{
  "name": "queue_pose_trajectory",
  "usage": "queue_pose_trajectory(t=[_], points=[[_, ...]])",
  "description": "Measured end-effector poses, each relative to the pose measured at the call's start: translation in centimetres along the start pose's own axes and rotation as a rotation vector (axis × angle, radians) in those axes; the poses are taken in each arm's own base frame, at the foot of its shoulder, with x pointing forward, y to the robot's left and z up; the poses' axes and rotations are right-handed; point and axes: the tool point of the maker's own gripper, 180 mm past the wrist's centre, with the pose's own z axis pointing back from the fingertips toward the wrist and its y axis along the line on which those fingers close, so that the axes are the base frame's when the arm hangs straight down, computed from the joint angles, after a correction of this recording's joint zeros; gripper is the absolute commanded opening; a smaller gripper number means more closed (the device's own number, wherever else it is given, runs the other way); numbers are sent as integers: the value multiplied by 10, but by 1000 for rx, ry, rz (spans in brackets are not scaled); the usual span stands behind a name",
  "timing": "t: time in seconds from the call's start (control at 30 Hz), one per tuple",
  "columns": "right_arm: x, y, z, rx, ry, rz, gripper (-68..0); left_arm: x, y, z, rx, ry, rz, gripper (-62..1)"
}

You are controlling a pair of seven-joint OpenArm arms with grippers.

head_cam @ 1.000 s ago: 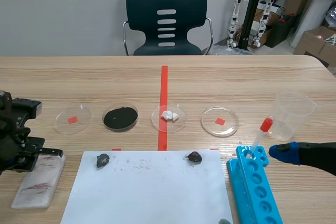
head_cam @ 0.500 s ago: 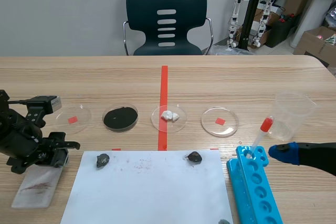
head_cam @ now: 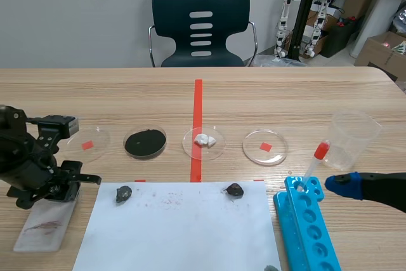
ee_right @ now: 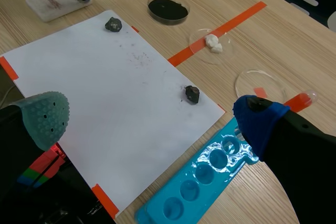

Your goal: Rub the mineral on the streak plate

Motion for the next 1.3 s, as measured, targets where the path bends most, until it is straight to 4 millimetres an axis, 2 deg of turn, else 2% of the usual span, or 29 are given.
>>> queue_pose_trajectory(t=[0.37, 0.47, 0.53, 0.7, 0.87, 0.97, 1.13, 1.3], points=[[0, 0, 0, 0, 0, 0, 4, -6, 39, 4, 211, 30, -1, -479], [0, 0, 0, 0, 0, 0, 4, -4, 42, 3, 213, 7, -6, -479], [0, 0, 0, 0, 0, 0, 4, 3, 40, 5, 206, -68, -19, -479], [0, 0, 0, 0, 0, 1, 4, 21, 19, 32, 160, -275, -78, -479], [0, 0, 0, 0, 0, 0, 4, 50, 0, 79, 119, -548, -119, -479], [0, 0, 0, 0, 0, 0, 4, 60, -9, 106, 90, -706, -134, -479], [0, 0, 0, 0, 0, 0, 4, 54, -48, 146, -63, -920, -277, -479], [0, 0, 0, 0, 0, 0, 4, 38, -72, 177, -178, -1061, -328, -479]])
